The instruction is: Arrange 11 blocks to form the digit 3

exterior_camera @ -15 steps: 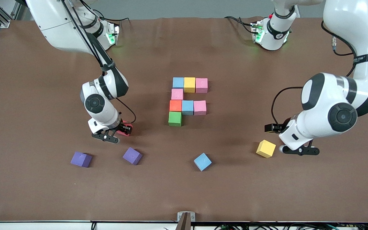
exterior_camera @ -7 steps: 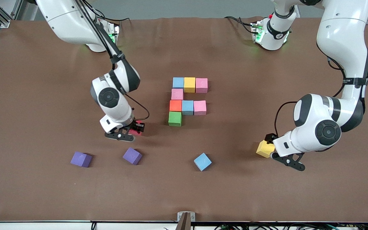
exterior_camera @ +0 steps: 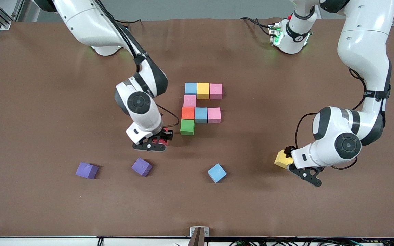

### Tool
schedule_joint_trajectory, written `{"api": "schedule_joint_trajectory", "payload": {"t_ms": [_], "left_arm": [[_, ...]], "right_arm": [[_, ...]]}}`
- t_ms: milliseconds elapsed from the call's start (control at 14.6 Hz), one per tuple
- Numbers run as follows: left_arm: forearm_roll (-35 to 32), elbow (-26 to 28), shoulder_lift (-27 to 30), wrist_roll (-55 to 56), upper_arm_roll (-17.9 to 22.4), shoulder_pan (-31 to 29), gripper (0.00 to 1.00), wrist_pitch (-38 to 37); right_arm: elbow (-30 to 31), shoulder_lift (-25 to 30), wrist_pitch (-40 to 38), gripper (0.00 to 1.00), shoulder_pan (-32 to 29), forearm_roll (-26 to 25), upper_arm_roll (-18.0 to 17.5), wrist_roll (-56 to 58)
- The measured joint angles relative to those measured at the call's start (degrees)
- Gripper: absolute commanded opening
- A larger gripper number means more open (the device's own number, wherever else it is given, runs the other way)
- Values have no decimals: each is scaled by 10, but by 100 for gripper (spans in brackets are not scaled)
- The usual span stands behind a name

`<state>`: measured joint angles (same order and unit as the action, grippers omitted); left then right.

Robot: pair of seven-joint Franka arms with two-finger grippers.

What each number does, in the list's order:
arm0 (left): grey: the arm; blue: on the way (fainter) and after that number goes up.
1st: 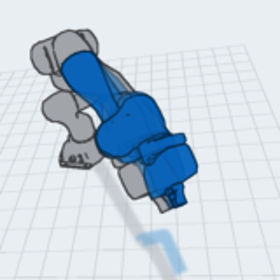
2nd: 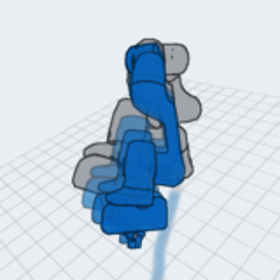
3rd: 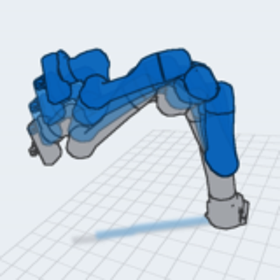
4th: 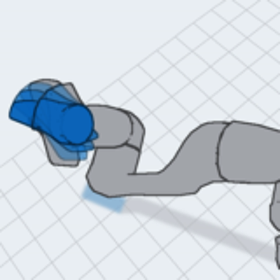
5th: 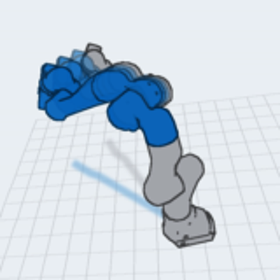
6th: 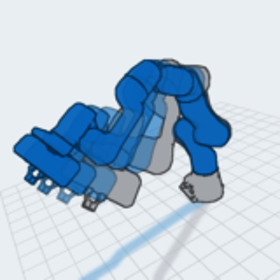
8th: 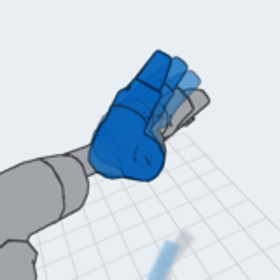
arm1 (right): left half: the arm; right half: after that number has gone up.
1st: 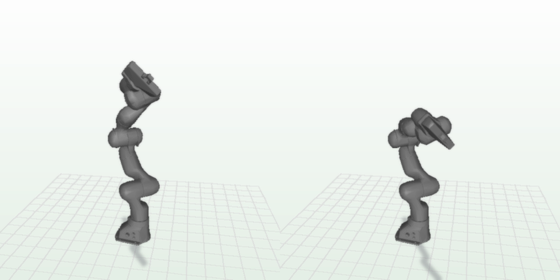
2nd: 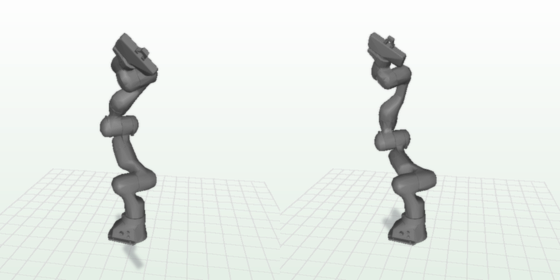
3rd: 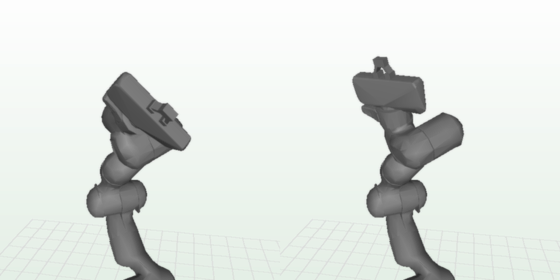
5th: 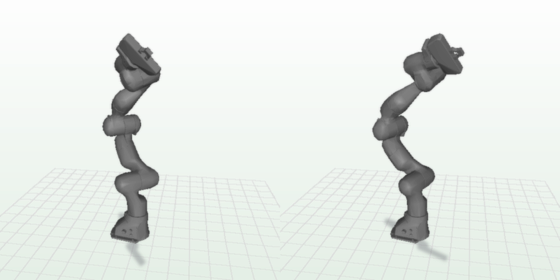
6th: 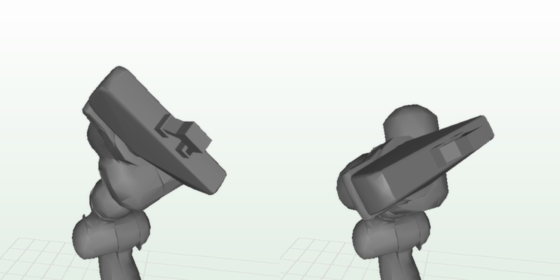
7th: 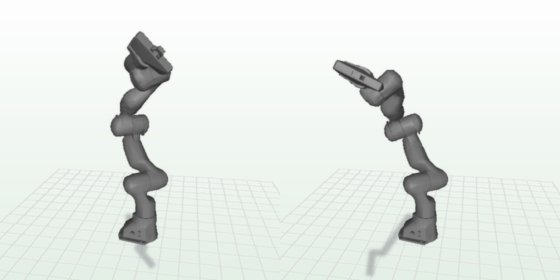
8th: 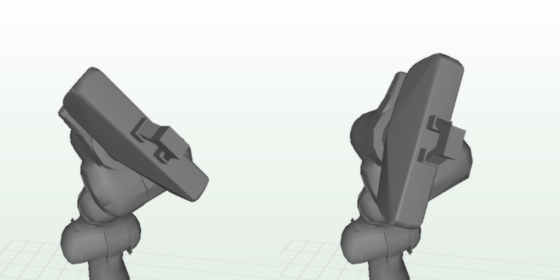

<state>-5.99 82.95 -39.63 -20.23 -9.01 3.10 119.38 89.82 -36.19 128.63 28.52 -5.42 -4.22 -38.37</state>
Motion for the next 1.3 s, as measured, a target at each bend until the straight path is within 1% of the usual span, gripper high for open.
{"api": "schedule_joint_trajectory", "payload": {"t_ms": [137, 274, 479, 616, 753, 1027, 1301], "left_arm": [[17, 1, -6, 0, -1, 0, 94, 0], [20, 5, -11, 8, -2, 1, 93, 0], [19, 16, -13, 40, -2, 2, 90, 0], [16, 19, -14, 45, -2, 3, 88, 0], [14, 20, -17, 49, -2, 3, 88, 0], [-18, 20, -25, 58, -2, 10, 86, 11], [-19, 21, -31, 80, -2, 16, 86, 20]], "right_arm": [[-35, -29, 0, 0, 14, 0, 0, 0], [-69, -54, -5, 0, 23, 0, 0, 0], [-142, -99, -54, 0, 36, 0, 0, 1], [-184, -126, -70, 0, 43, 0, 0, 3], [-202, -142, -71, 0, 45, 0, 0, 11], [-210, -155, -71, 0, 45, 0, 0, 19], [-219, -166, -71, 0, 46, 0, 0, 21]]}}
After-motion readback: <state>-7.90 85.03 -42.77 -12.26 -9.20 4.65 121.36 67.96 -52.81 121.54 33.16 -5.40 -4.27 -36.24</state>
